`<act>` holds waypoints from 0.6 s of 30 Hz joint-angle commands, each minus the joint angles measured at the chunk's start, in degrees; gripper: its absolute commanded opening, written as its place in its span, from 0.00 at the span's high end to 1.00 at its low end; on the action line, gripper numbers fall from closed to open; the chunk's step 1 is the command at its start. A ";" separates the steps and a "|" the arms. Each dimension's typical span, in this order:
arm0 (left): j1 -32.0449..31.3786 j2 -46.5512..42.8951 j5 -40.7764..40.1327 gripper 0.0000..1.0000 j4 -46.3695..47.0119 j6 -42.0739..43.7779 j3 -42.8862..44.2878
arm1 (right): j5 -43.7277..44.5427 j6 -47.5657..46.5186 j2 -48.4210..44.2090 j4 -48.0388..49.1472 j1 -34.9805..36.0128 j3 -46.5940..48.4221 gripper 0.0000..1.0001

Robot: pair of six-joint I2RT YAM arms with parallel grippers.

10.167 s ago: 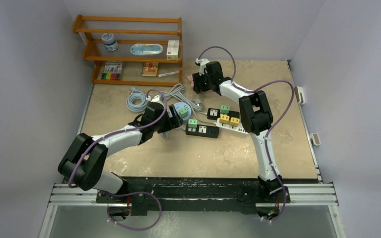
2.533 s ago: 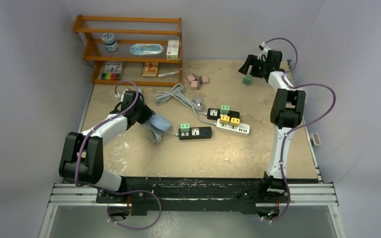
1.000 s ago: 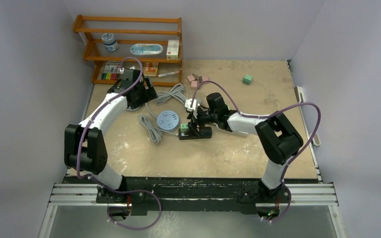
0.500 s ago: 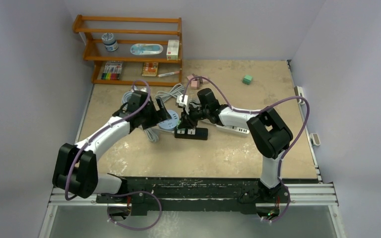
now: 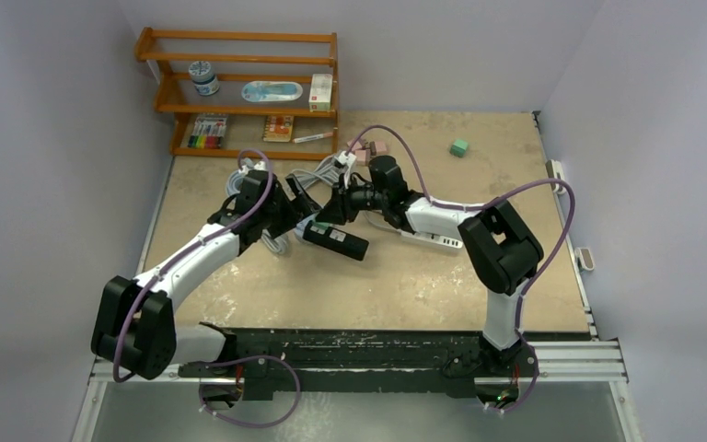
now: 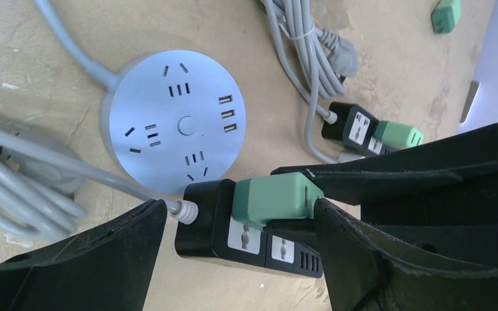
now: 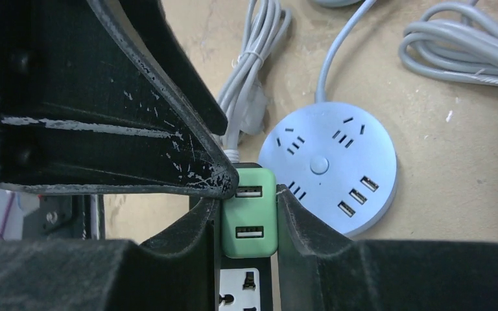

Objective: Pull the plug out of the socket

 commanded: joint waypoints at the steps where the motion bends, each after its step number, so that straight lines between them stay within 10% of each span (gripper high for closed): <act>1: -0.18 -2.30 -1.00 0.17 -1.30 -4.13 1.03 | 6.55 11.52 -1.11 11.96 0.14 3.62 1.00; 18: 0.59 -5.89 -3.04 0.17 -11.93 -8.83 4.55 | 19.66 13.64 -1.60 10.16 0.75 4.73 1.00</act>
